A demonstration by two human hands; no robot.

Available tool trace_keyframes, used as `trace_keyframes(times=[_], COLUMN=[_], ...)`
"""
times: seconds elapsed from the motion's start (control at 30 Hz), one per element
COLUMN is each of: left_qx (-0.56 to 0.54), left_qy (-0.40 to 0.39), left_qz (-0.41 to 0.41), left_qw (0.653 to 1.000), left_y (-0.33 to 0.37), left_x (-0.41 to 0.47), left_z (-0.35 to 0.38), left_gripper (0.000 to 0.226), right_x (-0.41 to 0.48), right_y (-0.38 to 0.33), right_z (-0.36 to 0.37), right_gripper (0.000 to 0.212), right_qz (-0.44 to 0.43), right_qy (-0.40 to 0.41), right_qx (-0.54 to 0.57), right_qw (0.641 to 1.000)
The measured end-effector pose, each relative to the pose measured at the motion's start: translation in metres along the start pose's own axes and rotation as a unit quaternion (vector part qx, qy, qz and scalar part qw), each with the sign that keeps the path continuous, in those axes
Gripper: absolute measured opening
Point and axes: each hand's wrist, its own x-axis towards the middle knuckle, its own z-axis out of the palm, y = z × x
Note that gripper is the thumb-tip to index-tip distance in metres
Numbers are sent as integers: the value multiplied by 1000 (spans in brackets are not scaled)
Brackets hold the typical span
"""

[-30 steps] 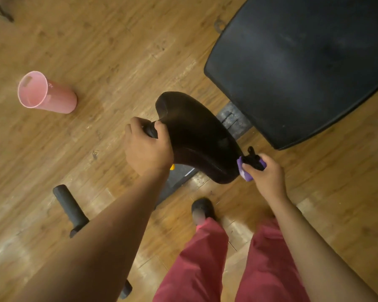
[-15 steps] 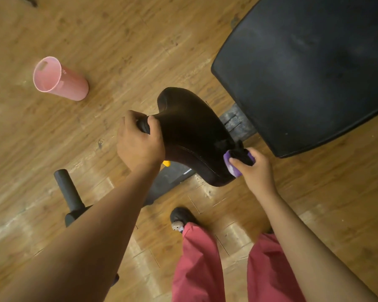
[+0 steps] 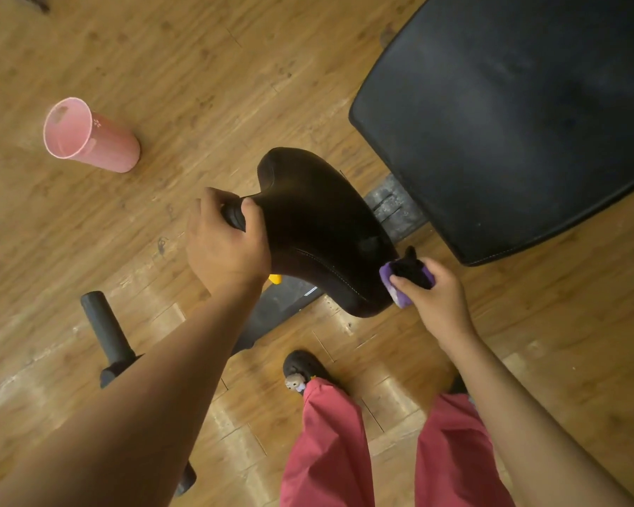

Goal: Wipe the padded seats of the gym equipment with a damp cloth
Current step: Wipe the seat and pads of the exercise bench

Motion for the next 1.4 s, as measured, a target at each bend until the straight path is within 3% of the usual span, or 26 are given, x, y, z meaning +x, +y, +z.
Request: trace_keyframes(times=[0.2,0.37,0.47,0.7,0.87,1.0,1.07,1.13,1.3,1.4], left_qx=[8,10,9,5,11,9,8,6,9,8], left_qy=[-1,-3,0,-1,1,-4,-7,-9,-12,-15], left_qz=[-1,6,7,9,16,21,18,16,12,14], left_qw=[1000,1000,1000,1000,1000,1000,1000,1000,1000,1000], left_y=[1,1,0,-3,-2,-3,-3,-3,-3,-3], left_x=[-2,-2,-1,-1,-1,1,1,0,1,0], left_z=[-1,-1,-1,1,0,0,0,0,0,-1], left_gripper=[32,29,34,27,32,33,29,29,38,39], right_x=[36,75,59,27,76,84,87,85,100,105], right_y=[-42,-17,-14,-47,-51,-69,-71,-72,-70,-71], right_z=[25,11,3,21,-4,-28,-29,-18,2,-2], right_gripper=[13,23,18,16,25,27,40,39,32,14], right_qz=[-75,-23,-17,-93,12,120,158,176,177,158], right_qy=[-15,20,21,-67,-108,-209,-257,-291,-265,-229], right_qx=[-35,-116,-121,-71,-135,9,12,-28,-91,-144], right_qw=[996,993,992,991,985,970,953,940,944,950])
